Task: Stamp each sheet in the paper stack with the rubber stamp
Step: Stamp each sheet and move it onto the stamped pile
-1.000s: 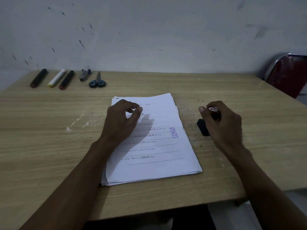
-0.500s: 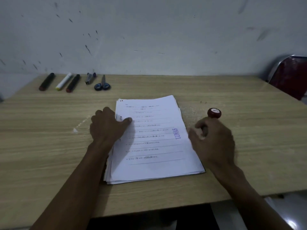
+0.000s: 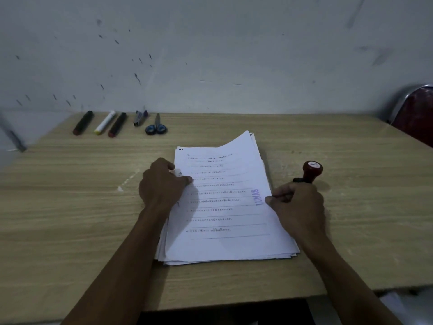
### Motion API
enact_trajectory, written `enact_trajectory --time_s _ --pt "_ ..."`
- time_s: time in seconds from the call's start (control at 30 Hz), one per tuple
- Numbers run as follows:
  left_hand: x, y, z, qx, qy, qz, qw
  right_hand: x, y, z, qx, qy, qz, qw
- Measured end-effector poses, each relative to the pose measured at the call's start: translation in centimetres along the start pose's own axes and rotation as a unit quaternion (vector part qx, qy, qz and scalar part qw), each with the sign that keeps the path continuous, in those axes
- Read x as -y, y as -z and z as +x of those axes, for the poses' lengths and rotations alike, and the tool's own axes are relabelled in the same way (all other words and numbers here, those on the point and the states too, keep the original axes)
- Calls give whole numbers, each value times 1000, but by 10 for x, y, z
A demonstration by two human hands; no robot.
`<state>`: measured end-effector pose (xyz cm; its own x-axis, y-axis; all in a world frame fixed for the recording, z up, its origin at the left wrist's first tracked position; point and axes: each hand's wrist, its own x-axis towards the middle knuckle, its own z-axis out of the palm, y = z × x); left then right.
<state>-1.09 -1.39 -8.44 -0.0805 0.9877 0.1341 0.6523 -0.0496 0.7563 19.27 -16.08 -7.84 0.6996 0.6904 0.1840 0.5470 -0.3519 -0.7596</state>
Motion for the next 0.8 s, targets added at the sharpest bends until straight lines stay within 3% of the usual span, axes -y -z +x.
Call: enact_trajectory --time_s 0.33,0.57,0.8 --pt "-2 0 -4 -7 -5 5 1000 3 4 3 27 -1 121 992" --pt "1 3 2 -8 8 -25 1000 0 10 5 67 -61 292 952" --pt "2 26 11 46 58 -215 974 5 9 4 121 -77 395 907"
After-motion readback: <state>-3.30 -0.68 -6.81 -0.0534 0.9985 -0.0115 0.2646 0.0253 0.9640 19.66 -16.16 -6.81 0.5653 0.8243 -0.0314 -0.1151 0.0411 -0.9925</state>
